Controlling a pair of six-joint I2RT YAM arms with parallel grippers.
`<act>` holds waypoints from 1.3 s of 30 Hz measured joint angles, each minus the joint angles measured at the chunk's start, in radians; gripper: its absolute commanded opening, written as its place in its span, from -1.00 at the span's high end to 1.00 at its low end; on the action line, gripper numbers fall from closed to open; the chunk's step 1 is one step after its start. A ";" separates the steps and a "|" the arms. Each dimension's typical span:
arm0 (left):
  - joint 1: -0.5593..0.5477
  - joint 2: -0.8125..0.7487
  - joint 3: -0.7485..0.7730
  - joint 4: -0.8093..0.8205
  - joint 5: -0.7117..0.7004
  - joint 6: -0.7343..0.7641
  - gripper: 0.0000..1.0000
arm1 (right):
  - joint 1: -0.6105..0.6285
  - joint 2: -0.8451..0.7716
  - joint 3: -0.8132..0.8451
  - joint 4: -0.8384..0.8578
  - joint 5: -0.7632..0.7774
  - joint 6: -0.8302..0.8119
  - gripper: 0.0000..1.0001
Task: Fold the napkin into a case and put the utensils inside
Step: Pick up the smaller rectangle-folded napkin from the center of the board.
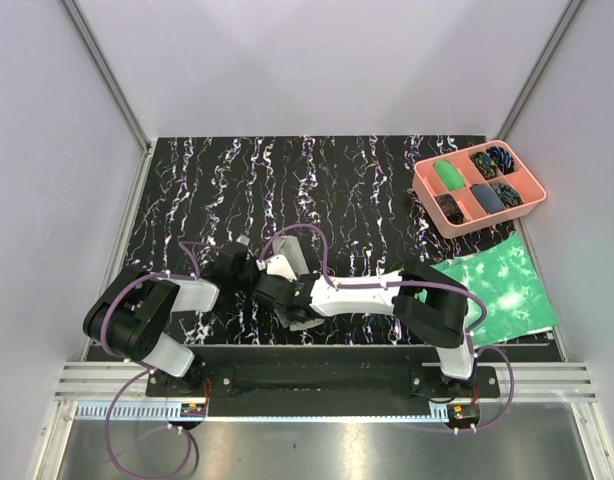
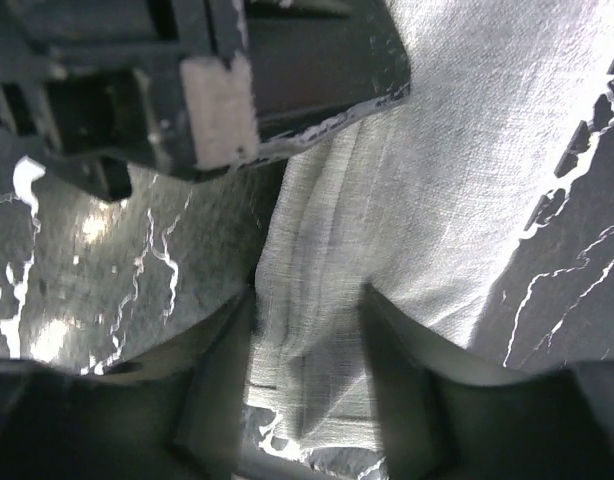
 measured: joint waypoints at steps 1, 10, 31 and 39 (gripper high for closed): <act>0.003 0.002 -0.004 0.008 0.002 -0.003 0.78 | 0.005 0.006 0.007 -0.001 0.014 0.004 0.16; 0.031 0.005 -0.039 0.070 0.022 -0.039 0.67 | 0.015 0.026 0.029 -0.031 0.091 0.006 0.93; 0.243 -0.698 0.119 -0.652 -0.065 0.338 0.35 | -0.066 -0.159 -0.110 0.197 -0.382 0.024 1.00; 0.246 -0.776 0.119 -0.885 -0.189 0.404 0.46 | -0.159 -0.232 -0.298 0.535 -0.640 0.134 1.00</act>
